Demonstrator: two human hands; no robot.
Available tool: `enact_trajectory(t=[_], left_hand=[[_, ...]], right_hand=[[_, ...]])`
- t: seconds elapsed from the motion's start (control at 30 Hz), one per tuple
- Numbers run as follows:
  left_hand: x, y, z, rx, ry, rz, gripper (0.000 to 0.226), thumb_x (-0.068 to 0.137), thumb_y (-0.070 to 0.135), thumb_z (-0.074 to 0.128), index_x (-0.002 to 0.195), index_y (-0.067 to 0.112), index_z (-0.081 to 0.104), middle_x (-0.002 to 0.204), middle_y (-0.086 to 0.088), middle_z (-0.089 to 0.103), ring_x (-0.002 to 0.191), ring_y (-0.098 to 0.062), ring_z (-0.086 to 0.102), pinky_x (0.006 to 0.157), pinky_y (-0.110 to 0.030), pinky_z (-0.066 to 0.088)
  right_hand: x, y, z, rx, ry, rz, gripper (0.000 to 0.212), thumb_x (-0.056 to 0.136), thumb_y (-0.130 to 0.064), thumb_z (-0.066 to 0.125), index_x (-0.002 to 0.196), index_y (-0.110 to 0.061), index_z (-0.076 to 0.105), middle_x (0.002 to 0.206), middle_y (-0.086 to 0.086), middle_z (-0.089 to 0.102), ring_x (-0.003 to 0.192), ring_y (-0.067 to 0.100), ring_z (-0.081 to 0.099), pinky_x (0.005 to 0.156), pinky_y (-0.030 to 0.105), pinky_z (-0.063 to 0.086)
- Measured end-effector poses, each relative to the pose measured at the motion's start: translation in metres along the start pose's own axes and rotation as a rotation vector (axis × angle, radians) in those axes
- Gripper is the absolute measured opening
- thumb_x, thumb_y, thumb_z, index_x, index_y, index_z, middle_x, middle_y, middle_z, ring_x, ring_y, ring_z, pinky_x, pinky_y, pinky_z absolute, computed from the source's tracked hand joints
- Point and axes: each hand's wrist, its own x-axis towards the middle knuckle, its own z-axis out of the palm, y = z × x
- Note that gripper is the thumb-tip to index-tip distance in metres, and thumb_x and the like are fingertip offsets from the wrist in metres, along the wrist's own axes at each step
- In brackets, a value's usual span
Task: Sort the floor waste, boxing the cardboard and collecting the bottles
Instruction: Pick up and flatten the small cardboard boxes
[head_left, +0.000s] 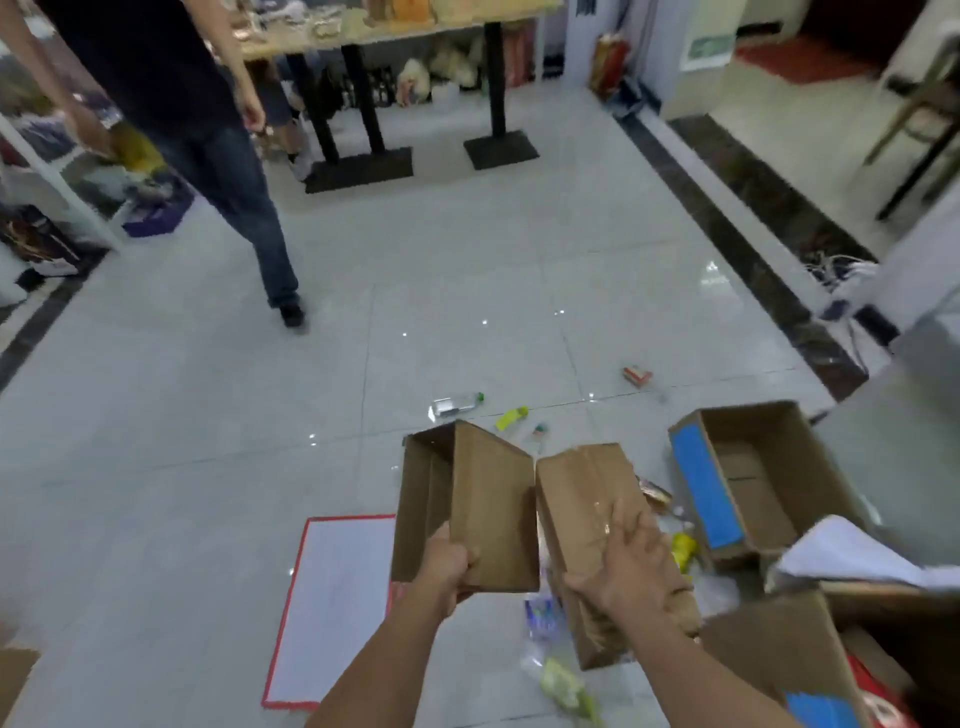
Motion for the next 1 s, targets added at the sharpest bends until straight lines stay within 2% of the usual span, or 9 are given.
enact_trajectory(t=[0.1, 0.23, 0.37, 0.43, 0.53, 0.67, 0.77, 0.83, 1.0], left_hand=[[-0.054, 0.026, 0.061, 0.173, -0.164, 0.020, 0.053, 0.090, -0.016, 0.038, 0.136, 0.009, 0.046, 0.098, -0.012, 0.060, 0.073, -0.021, 0.056, 0.059, -0.029, 0.049], [-0.110, 0.028, 0.151, 0.400, -0.391, 0.079, 0.050, 0.090, -0.018, 0.038, 0.131, 0.008, 0.048, 0.106, -0.015, 0.059, 0.073, -0.022, 0.057, 0.057, -0.031, 0.053], [-0.164, -0.002, 0.236, 0.632, -0.627, 0.121, 0.049, 0.090, -0.016, 0.039, 0.128, 0.013, 0.049, 0.106, -0.014, 0.060, 0.095, -0.030, 0.058, 0.074, -0.040, 0.053], [-0.188, -0.026, 0.272, 0.744, -0.729, 0.152, 0.048, 0.089, -0.015, 0.041, 0.128, 0.010, 0.049, 0.115, -0.016, 0.060, 0.105, -0.033, 0.056, 0.074, -0.040, 0.055], [-0.221, -0.064, 0.317, 0.936, -0.853, 0.269, 0.044, 0.086, -0.011, 0.043, 0.123, 0.008, 0.056, 0.113, -0.016, 0.063, 0.105, -0.032, 0.058, 0.083, -0.043, 0.054], [-0.257, -0.107, 0.371, 1.243, -0.988, 0.565, 0.058, 0.066, 0.015, 0.046, 0.121, 0.005, 0.062, 0.117, -0.015, 0.067, 0.112, -0.030, 0.061, 0.096, -0.043, 0.051], [-0.279, -0.132, 0.410, 1.403, -1.051, 0.669, 0.043, 0.087, 0.002, 0.046, 0.128, 0.007, 0.059, 0.120, -0.013, 0.065, 0.116, -0.026, 0.058, 0.096, -0.031, 0.048], [-0.281, -0.150, 0.435, 1.431, -1.049, 0.724, 0.040, 0.091, 0.002, 0.047, 0.129, 0.009, 0.058, 0.121, -0.011, 0.065, 0.116, -0.025, 0.058, 0.092, -0.026, 0.044], [-0.275, -0.195, 0.483, 1.404, -1.022, 0.753, 0.025, 0.091, 0.010, 0.056, 0.115, 0.012, 0.065, 0.097, 0.001, 0.064, 0.096, -0.015, 0.061, 0.079, -0.022, 0.044]], right_hand=[[-0.060, 0.050, -0.048, 0.139, 0.079, 0.258, 0.126, 0.066, -0.072, 0.062, 0.150, -0.023, -0.018, 0.159, 0.012, -0.006, 0.145, 0.038, 0.003, 0.107, 0.065, 0.022], [-0.126, 0.125, -0.086, 0.303, 0.185, 0.534, 0.126, 0.065, -0.072, 0.061, 0.150, -0.024, -0.017, 0.158, 0.014, 0.002, 0.143, 0.043, 0.006, 0.109, 0.065, 0.022], [-0.183, 0.200, -0.104, 0.467, 0.242, 0.795, 0.126, 0.064, -0.069, 0.065, 0.150, -0.025, -0.016, 0.159, 0.012, -0.004, 0.145, 0.042, 0.001, 0.108, 0.067, 0.020], [-0.209, 0.235, -0.102, 0.551, 0.265, 0.916, 0.128, 0.062, -0.071, 0.065, 0.150, -0.027, -0.016, 0.159, 0.010, -0.007, 0.145, 0.041, -0.002, 0.106, 0.070, 0.020], [-0.244, 0.285, -0.091, 0.646, 0.299, 1.061, 0.128, 0.060, -0.073, 0.064, 0.150, -0.028, -0.016, 0.160, 0.009, -0.008, 0.145, 0.040, -0.002, 0.105, 0.070, 0.020], [-0.286, 0.348, -0.067, 0.680, 0.362, 1.192, 0.129, 0.062, -0.070, 0.066, 0.149, -0.029, -0.020, 0.160, 0.010, -0.009, 0.145, 0.040, -0.002, 0.106, 0.070, 0.021], [-0.303, 0.392, -0.053, 0.714, 0.412, 1.251, 0.131, 0.062, -0.068, 0.068, 0.148, -0.028, -0.022, 0.159, 0.011, -0.011, 0.145, 0.042, 0.003, 0.106, 0.068, 0.023], [-0.304, 0.417, -0.048, 0.740, 0.432, 1.286, 0.130, 0.063, -0.069, 0.067, 0.148, -0.027, -0.022, 0.158, 0.011, -0.014, 0.144, 0.043, 0.004, 0.105, 0.066, 0.024], [-0.282, 0.472, -0.034, 0.808, 0.470, 1.330, 0.129, 0.064, -0.072, 0.064, 0.146, -0.029, -0.026, 0.157, 0.009, -0.018, 0.144, 0.043, -0.001, 0.105, 0.068, 0.022]])
